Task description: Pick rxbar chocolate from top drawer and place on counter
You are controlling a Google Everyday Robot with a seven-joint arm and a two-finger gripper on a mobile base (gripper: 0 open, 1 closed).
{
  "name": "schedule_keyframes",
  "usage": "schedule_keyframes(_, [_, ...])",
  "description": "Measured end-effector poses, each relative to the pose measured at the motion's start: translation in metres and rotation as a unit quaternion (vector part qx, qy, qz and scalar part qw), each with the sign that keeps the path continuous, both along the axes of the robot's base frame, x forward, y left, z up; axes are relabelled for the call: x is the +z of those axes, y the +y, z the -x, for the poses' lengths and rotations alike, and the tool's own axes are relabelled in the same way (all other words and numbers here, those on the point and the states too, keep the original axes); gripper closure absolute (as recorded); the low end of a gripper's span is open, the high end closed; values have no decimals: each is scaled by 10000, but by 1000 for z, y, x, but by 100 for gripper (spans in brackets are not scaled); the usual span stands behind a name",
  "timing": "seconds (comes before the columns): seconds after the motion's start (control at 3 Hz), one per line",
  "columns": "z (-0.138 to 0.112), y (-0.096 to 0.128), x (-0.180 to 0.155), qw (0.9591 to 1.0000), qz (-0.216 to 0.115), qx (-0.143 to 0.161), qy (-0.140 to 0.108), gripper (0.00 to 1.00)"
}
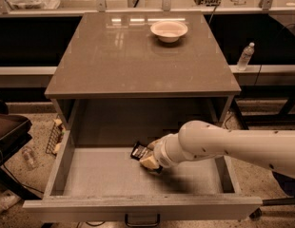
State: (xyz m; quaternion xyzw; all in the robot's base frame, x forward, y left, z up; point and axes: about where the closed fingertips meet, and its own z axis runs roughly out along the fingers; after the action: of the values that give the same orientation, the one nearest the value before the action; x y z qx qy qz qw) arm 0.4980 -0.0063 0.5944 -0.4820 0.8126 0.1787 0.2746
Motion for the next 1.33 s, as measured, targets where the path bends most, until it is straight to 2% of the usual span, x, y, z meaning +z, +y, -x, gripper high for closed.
schedule_keyframes(0.33, [2,-10,29,9998,-158,69,-45,100])
schedule_keyframes(0.67, [-9,-46,106,9984,-466,-55,-304,100])
schedule_keyframes(1.0, [-26,-80,193,9962,-703,-227,-452,100])
schedule_keyframes(1.33, [-29,-96,268,9962,-717,-202,-459,100])
